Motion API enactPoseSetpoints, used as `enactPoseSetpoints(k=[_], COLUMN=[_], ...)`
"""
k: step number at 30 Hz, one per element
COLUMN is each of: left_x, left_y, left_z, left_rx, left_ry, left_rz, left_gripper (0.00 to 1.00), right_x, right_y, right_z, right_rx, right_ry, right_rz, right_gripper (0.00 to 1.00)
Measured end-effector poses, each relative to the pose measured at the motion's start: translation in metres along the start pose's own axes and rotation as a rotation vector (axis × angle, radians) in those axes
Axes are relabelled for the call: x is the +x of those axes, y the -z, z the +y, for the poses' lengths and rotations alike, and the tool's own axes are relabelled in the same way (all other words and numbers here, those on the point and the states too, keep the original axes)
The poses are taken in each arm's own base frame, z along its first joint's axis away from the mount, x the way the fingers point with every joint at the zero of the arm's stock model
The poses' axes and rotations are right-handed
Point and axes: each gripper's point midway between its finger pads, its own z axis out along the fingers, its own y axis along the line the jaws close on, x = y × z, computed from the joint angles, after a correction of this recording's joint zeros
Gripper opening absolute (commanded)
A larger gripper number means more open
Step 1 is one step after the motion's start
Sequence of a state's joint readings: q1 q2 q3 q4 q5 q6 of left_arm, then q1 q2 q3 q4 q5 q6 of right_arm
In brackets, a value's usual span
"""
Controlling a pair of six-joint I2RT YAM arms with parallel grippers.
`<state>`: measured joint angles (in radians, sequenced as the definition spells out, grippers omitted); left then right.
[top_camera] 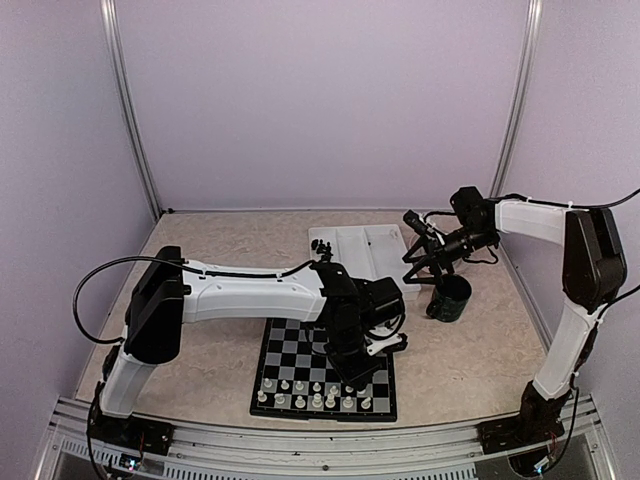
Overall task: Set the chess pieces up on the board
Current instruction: Place the pawn at g2.
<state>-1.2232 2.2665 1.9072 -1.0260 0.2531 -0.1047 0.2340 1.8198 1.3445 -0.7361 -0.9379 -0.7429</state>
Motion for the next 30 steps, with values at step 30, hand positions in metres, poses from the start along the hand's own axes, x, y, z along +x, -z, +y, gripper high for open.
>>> enactPoseSetpoints(k=[30], left_x=[-0.01], left_y=[0.007], left_z=[0.009], left_rx=[-0.065], left_ry=[-0.019], left_rz=[-0.034], left_gripper=[0.42], right_x=[-0.005], right_y=[0.004], right_z=[0.0], right_rx=[0.004], right_ry=[-0.003], right_rz=[0.017], right_gripper=[0.99])
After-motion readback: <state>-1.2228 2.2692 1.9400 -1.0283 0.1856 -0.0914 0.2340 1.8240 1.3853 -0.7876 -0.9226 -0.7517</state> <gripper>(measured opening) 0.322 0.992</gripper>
